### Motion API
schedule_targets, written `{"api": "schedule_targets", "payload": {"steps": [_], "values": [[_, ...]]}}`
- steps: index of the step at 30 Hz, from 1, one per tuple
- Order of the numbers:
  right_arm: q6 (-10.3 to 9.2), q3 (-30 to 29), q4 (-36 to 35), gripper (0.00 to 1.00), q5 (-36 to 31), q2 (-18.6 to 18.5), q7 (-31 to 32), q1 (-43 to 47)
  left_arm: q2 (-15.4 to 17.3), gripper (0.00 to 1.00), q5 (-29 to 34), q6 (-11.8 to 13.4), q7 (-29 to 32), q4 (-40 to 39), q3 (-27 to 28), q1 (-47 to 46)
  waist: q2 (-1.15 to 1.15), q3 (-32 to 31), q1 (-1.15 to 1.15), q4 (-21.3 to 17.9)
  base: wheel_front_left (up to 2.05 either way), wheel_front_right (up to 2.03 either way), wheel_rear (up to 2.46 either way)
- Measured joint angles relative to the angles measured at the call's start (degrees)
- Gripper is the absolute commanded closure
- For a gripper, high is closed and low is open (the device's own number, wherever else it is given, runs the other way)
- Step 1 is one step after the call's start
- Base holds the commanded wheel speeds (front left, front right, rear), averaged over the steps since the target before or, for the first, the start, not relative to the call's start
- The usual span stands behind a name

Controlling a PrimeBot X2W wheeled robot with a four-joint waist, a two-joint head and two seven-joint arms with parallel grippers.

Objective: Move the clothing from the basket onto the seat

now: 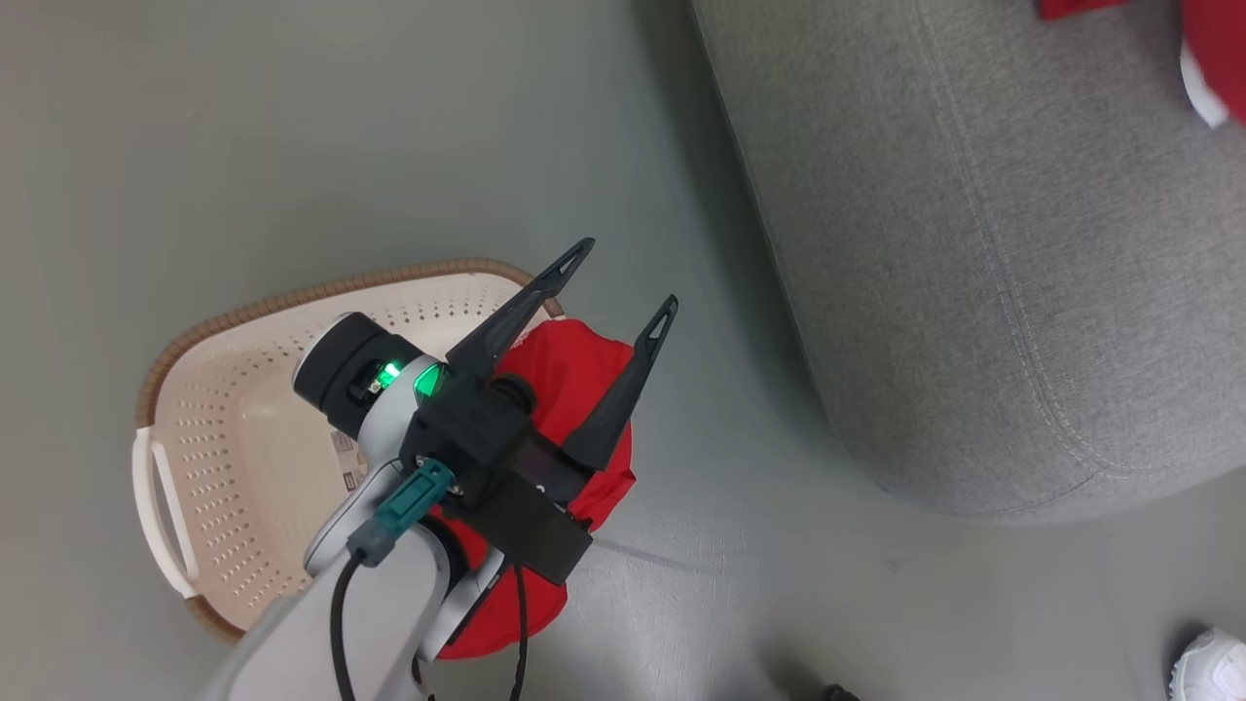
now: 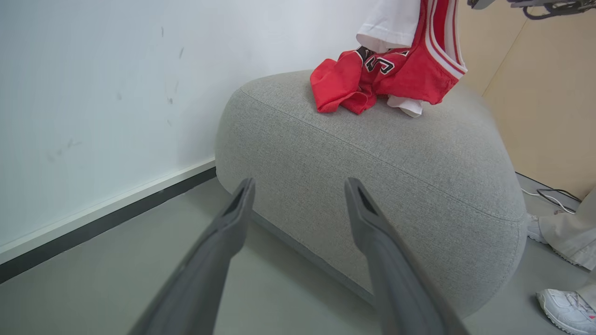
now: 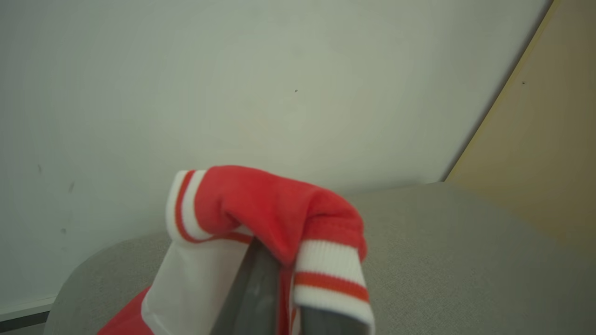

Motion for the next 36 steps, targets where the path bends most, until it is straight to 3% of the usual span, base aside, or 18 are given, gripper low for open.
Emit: {"api": "schedule_targets", "payload": {"steps": [13, 16, 18, 36], "values": [[0.51, 1.15, 8.71, 1.00, 1.31, 7.27, -0.51, 3.35, -0.04, 0.00, 1.42, -0.47, 1.68, -0.26, -1.87, -1.05, 0.00, 2.34, 0.00, -0.25, 0.00, 0.00, 0.00], [0.87, 1.22, 9.99, 0.51, 1.38, 8.53, -0.92, 3.80, 0.01, 0.00, 1.42, -0.47, 1.67, 0.00, -1.85, -1.05, 0.00, 1.98, -0.01, -0.33, 0.00, 0.00, 0.00], [1.18, 1.41, 10.51, 0.00, 1.38, 8.95, -0.92, 3.85, 0.09, 0.00, 1.42, -0.47, 1.67, 0.03, -1.83, -1.03, 0.00, 1.83, -0.01, -0.40, 0.00, 0.00, 0.00], [5.39, 5.56, 11.73, 0.00, 0.47, 16.37, -2.01, 12.81, 0.89, 0.00, 0.70, 0.04, -0.36, 3.23, -0.67, 2.22, -0.01, -3.77, -0.01, -4.44, 0.00, 0.00, 0.00]]}}
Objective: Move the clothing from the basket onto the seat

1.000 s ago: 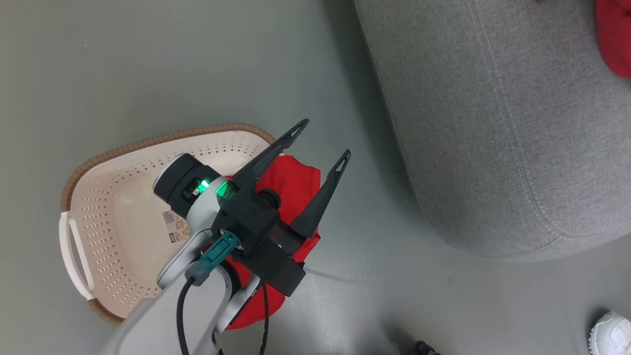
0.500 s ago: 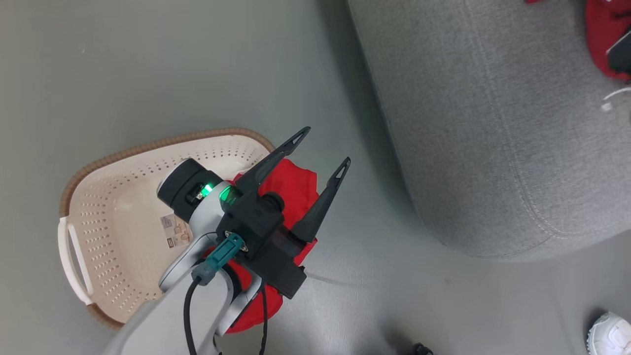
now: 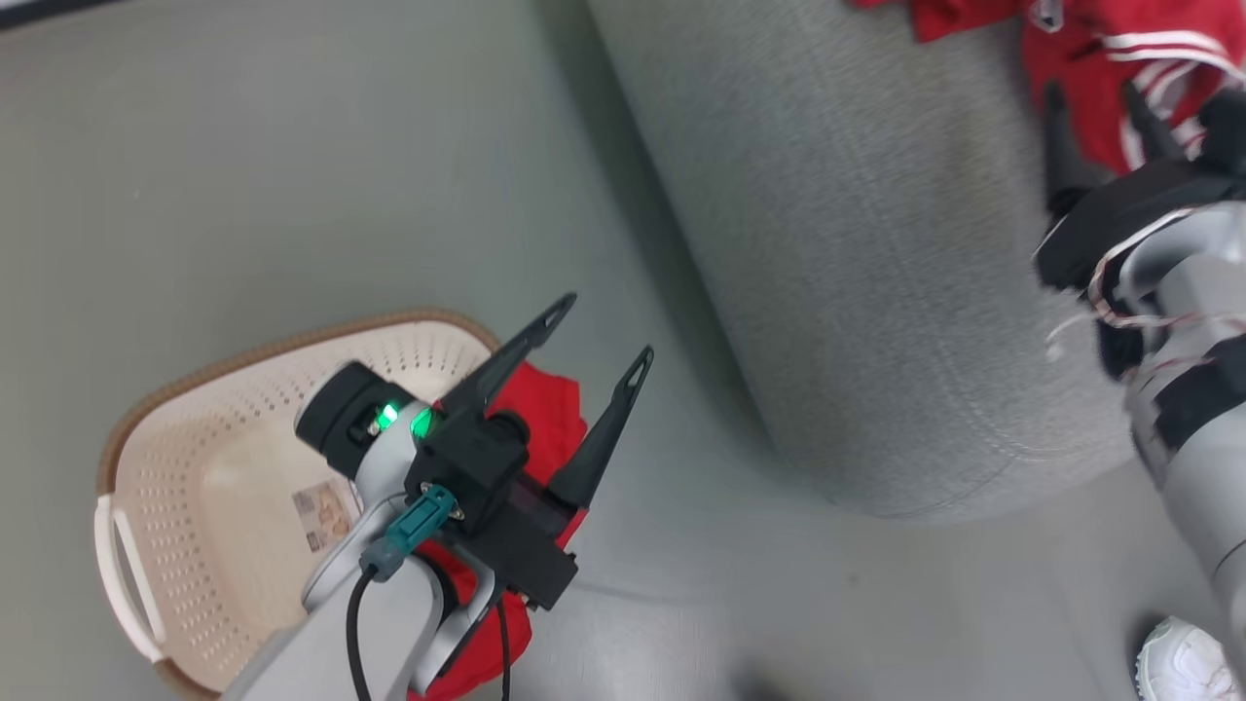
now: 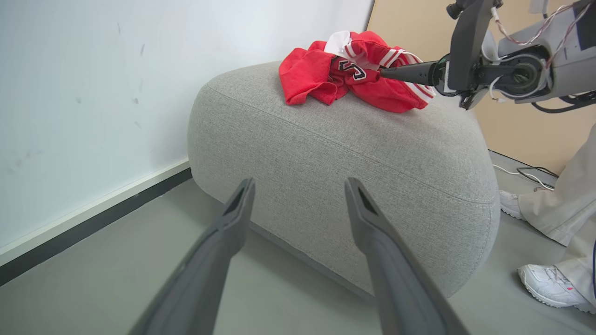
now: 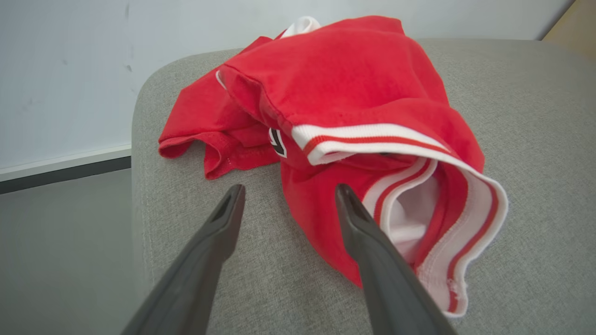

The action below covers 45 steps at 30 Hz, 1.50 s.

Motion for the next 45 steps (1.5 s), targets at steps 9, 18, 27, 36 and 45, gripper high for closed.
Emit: {"api": "schedule_targets", "payload": {"steps": [9, 18, 27, 36, 45], "values": [[0.59, 3.37, -4.66, 0.00, -3.70, 0.92, 0.00, 4.48, -1.15, 0.00, -2.80, 0.42, -2.22, 3.02, 0.55, 2.14, -0.01, -5.23, 0.00, -2.46, 0.00, 0.00, 0.00], [0.96, 4.89, -10.56, 0.00, -5.84, 1.77, -0.11, 6.38, -2.02, 0.00, -5.53, 2.12, -5.49, 7.97, 4.13, 4.15, -0.01, -12.09, -0.01, -3.08, 0.00, 0.00, 0.00], [1.09, 5.19, -14.89, 0.00, -6.32, 2.00, -0.25, 12.16, -1.24, 0.00, -8.67, 5.14, -8.09, 11.49, 10.20, 8.96, -0.01, -19.15, -0.01, -0.91, 0.00, 0.00, 0.00], [0.48, 4.95, -20.65, 0.00, -6.42, 3.91, -0.25, 21.64, 1.12, 0.00, -11.25, 7.78, -9.13, 12.37, 17.18, 19.62, -0.01, -25.54, -0.01, 3.93, 0.00, 0.00, 0.00], [-2.09, 5.61, -27.58, 0.00, -7.48, 4.71, -0.25, 30.27, 1.02, 0.00, -13.04, 9.16, -9.61, 10.03, 22.42, 27.87, -0.01, -29.89, 0.00, 7.84, 0.00, 0.00, 0.00]]}}
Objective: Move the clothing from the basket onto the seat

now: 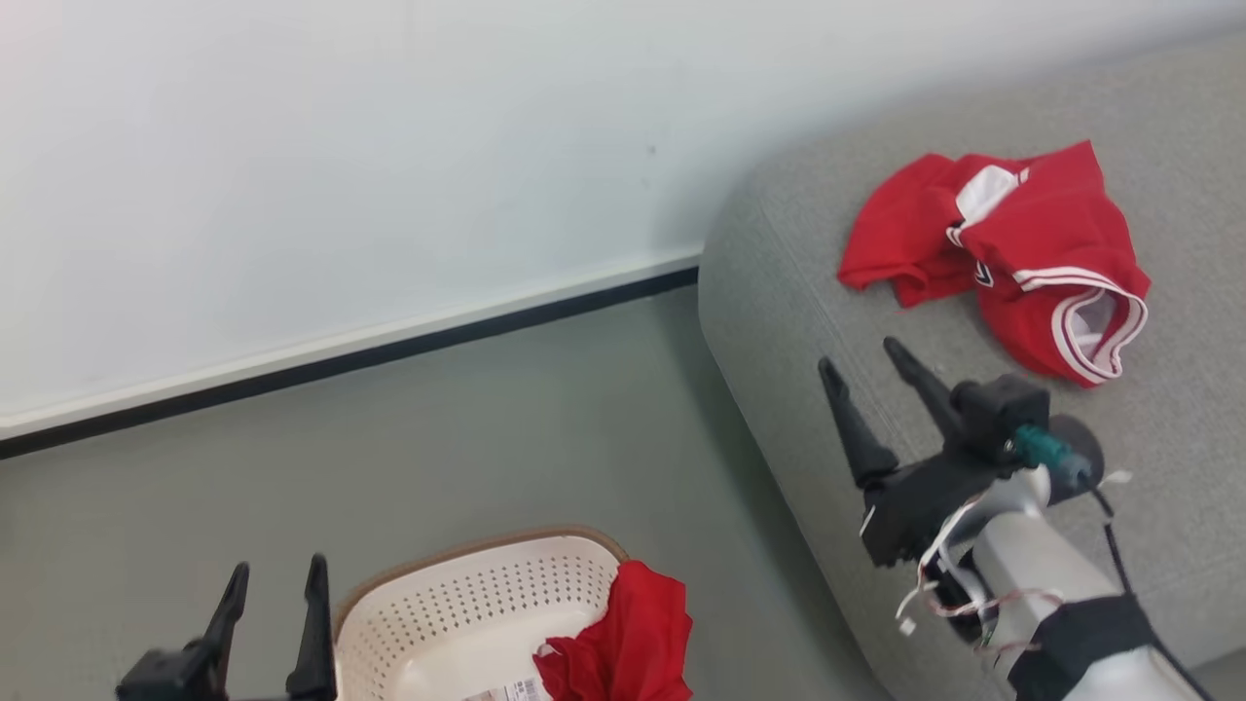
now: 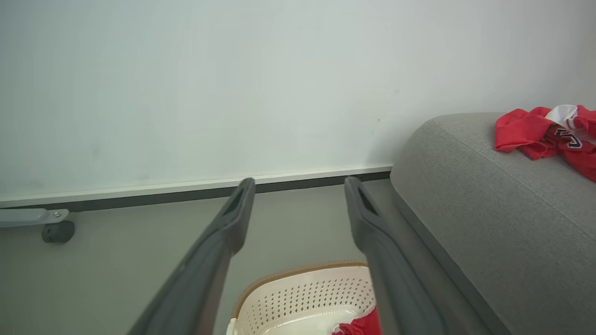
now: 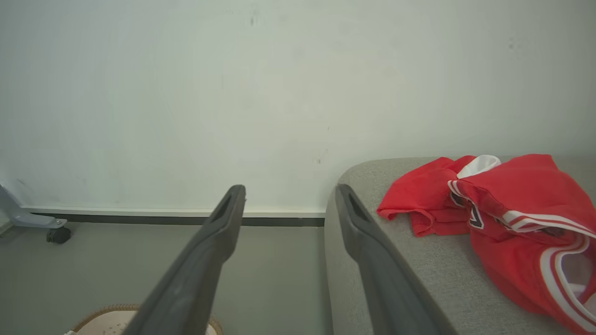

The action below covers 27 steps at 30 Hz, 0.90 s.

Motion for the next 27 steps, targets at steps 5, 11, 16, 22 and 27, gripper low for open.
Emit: {"api": "schedule_targets", "payload": {"steps": [5, 11, 16, 22, 27], "values": [[-1.98, -0.09, -4.92, 0.00, -1.36, 0.11, 0.00, 5.03, -0.48, 0.00, 0.01, 0.43, -0.01, -2.23, 2.18, 4.21, 0.00, -1.79, 0.00, 1.40, 0.00, 0.00, 0.00], [-4.66, -0.74, -10.94, 0.00, -2.35, -0.23, -0.01, 11.10, -1.12, 0.00, 0.64, 0.82, -0.02, -5.70, 4.81, 8.01, 0.00, -2.75, 0.00, 2.39, 0.00, 0.00, 0.00], [-6.78, -1.77, -15.00, 0.00, -2.47, -0.67, -0.01, 15.83, -2.11, 0.00, 1.51, 0.92, -0.02, -8.87, 7.30, 10.76, 0.01, -2.84, 0.01, 2.84, 0.00, 0.00, 0.00], [-8.29, -3.44, -19.17, 0.00, -2.47, -1.11, 0.00, 20.41, -2.54, 0.00, 3.25, 0.92, -0.02, -11.38, 8.88, 12.40, 0.01, -2.77, 0.01, 3.24, 0.00, 0.00, 0.00], [-8.92, -4.66, -22.50, 0.00, -2.49, -1.19, -0.01, 23.07, -2.87, 0.00, 4.24, 0.93, -0.02, -13.29, 10.32, 13.42, 0.01, -2.53, 0.01, 3.36, 0.00, 0.00, 0.00]]}}
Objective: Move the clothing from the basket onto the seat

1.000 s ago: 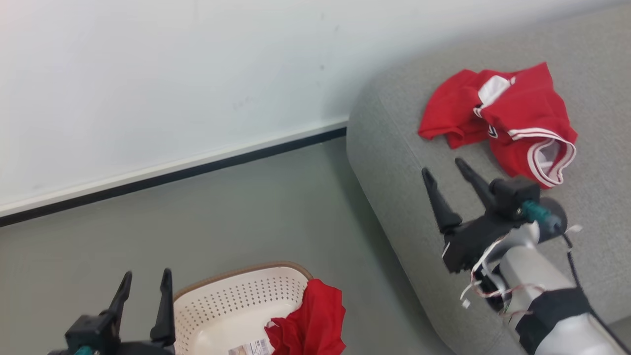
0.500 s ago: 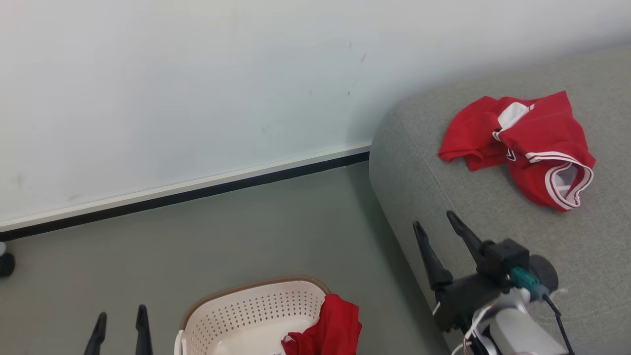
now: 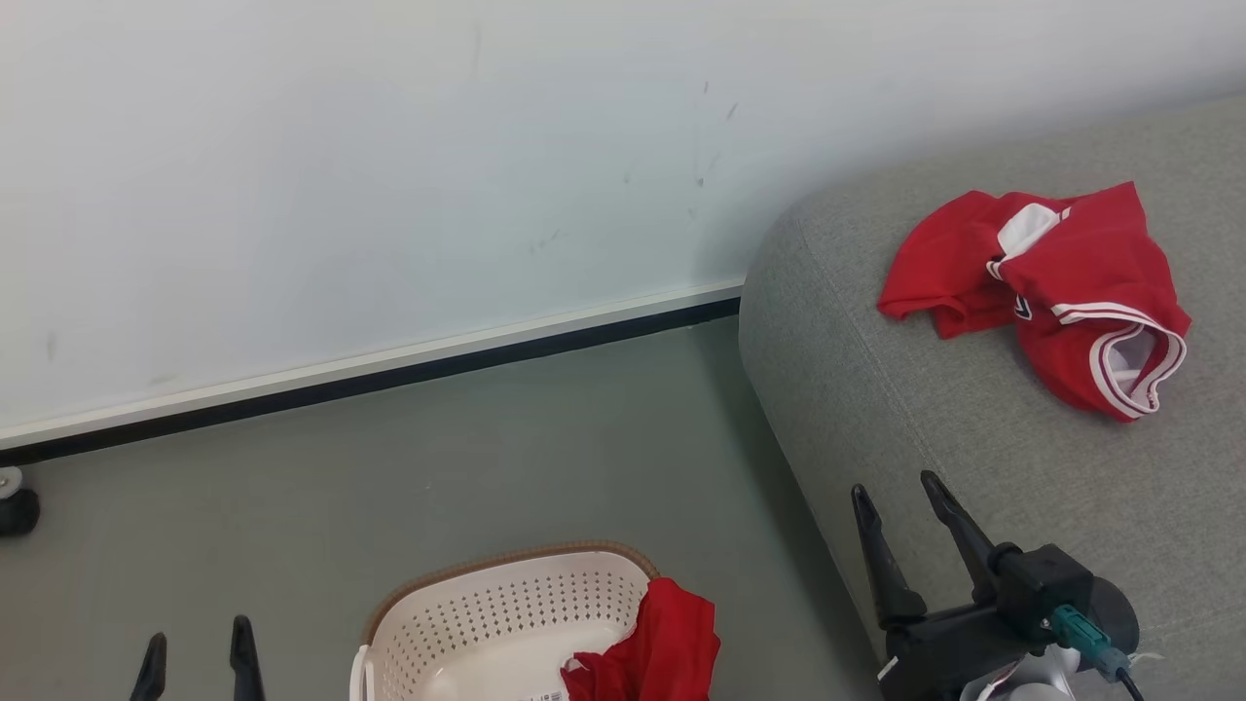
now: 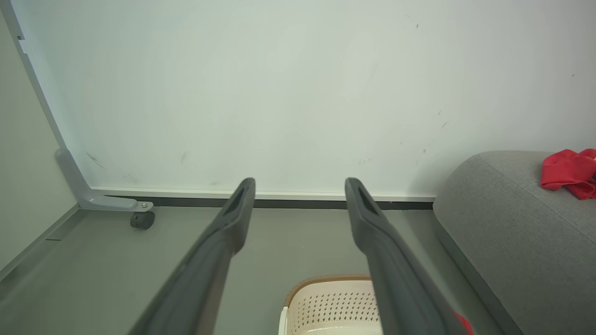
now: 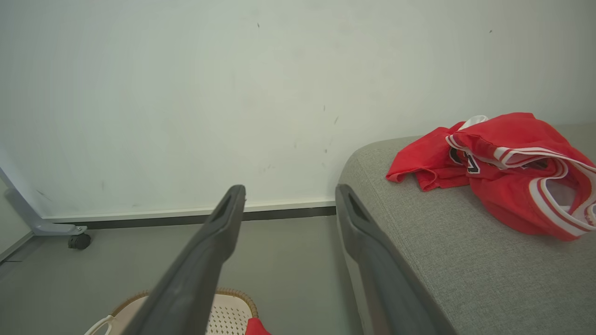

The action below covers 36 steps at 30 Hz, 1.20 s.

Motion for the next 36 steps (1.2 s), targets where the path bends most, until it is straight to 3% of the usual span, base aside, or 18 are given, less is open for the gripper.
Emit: {"api": "schedule_targets", "payload": {"steps": [36], "values": [[-0.60, -3.33, -7.25, 0.00, -1.48, -0.38, 0.00, 3.60, -2.82, 0.00, 3.47, 0.03, 0.00, -3.82, 4.70, 1.59, 0.00, 0.07, 0.00, 1.11, 0.00, 0.00, 0.00]]}}
